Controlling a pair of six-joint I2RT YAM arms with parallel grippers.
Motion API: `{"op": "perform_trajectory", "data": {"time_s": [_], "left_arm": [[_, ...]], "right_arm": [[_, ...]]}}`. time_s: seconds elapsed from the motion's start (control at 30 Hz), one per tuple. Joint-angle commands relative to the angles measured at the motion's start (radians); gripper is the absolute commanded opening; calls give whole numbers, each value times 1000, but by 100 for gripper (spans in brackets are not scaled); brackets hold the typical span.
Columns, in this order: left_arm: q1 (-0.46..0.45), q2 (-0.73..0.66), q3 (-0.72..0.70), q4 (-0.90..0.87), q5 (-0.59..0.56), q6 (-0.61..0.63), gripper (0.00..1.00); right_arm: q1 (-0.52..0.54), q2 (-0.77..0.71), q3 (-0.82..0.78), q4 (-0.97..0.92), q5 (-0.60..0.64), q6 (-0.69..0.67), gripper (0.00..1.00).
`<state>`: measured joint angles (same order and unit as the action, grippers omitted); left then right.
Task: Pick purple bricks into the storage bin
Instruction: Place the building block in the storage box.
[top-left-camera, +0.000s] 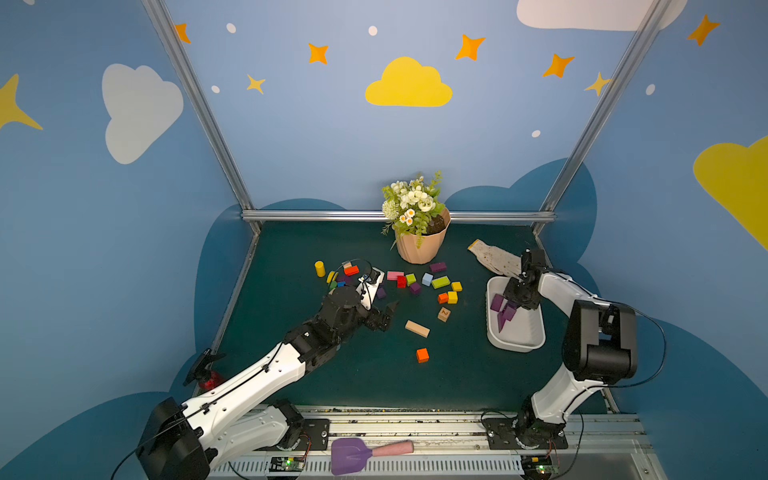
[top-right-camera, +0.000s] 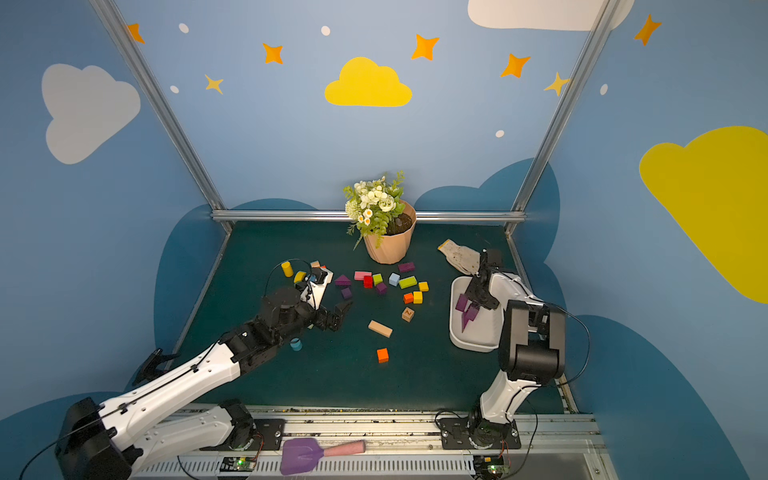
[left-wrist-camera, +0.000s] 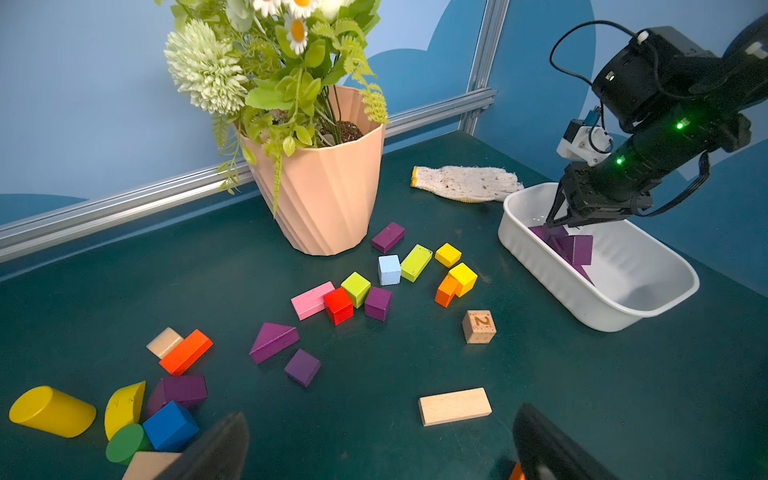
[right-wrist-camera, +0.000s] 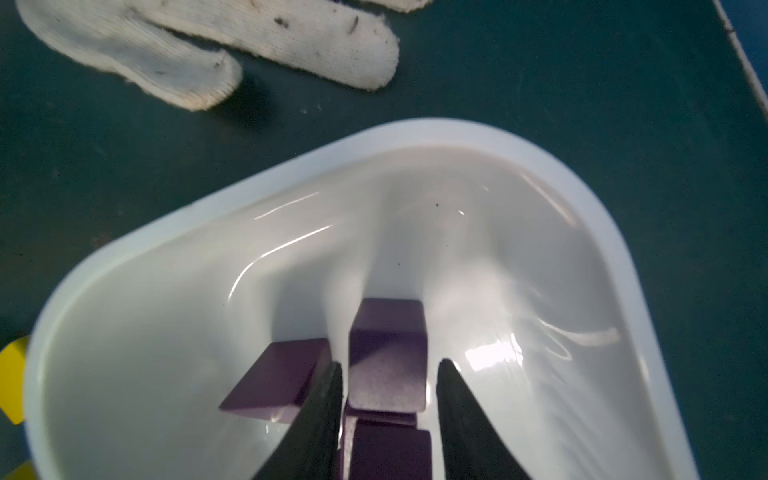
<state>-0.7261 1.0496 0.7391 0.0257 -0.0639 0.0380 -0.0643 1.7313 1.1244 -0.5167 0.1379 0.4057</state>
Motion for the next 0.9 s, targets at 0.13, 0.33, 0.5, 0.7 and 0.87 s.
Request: {"op": "perform_trajectory", "data": {"time_s": [0.13,0.33,0.5,0.7,0.87], "left_arm": [[14,-17,-7,16,-46,-6,100],[29,-28,-7,14,-85,-29,100],[49,-33,-5,13,-110,-55,100],[79,-37,-5,11,-118,-83,100],[108,-42,-4,11,-116,-107,100]], "right_arm": [[2,-27,33,-42,12,-23,50],[32,-91,53,-69,38,-44,52],[73,-139,72,-74,43,-53,53],[156,-191,84,-16,11,-96,56],[244,-219,51,86,-34,-132,57]]}}
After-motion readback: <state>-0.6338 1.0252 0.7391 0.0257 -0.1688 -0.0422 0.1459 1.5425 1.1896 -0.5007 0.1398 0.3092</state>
